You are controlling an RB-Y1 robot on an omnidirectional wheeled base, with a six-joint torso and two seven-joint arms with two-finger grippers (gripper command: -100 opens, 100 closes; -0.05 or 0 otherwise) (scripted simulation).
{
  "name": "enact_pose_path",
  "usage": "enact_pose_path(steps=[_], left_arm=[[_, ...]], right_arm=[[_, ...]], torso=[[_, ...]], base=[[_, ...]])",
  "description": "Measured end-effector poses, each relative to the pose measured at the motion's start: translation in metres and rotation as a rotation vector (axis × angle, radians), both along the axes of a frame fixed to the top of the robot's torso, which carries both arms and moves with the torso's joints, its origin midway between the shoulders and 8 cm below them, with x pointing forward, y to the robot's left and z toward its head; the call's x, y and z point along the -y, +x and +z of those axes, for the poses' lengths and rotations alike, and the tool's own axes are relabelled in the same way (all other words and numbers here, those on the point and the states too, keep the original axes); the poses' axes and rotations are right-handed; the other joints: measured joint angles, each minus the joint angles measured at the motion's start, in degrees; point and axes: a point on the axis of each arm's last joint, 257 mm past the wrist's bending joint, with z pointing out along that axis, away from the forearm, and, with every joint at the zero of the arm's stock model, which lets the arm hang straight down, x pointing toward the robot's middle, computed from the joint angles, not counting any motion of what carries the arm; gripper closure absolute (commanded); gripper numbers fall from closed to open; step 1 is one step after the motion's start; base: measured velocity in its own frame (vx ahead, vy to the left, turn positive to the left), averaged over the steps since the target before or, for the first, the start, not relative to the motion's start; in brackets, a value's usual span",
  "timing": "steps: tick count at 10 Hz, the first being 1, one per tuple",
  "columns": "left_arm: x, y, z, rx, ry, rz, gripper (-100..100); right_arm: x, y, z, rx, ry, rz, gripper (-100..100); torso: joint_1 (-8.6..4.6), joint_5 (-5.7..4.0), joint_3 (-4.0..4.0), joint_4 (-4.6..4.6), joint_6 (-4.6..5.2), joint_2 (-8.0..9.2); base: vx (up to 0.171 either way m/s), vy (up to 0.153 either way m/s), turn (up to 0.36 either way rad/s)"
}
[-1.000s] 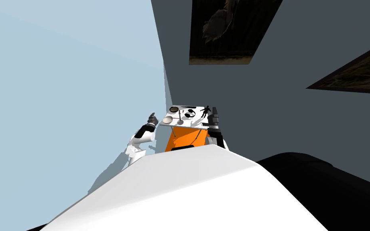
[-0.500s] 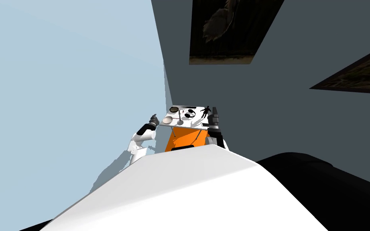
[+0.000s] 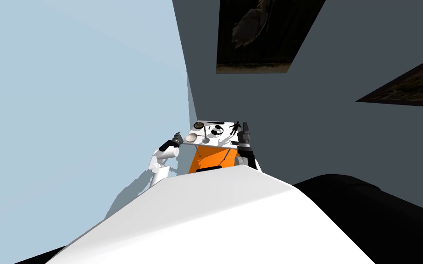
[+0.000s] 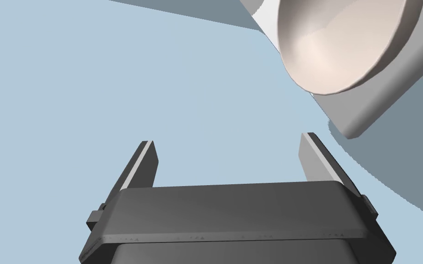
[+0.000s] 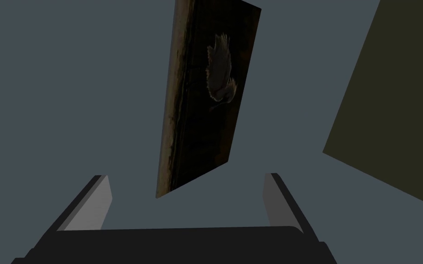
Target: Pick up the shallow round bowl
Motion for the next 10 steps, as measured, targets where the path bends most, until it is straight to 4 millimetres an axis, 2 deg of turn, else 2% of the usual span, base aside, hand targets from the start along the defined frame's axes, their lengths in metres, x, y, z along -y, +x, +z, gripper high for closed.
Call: enact_pose_path(steps=[10], left_arm=[[0.009, -0.006, -0.051, -0.235, -0.072, 0.019, -100]], right_arm=[[0.0, 0.0, 0.0, 0.0, 0.0, 0.0, 0]], torso=[[0.05, 0.01, -0.01, 0.0, -0.01, -0.01]], base=[[0.023, 0.006, -0.023]])
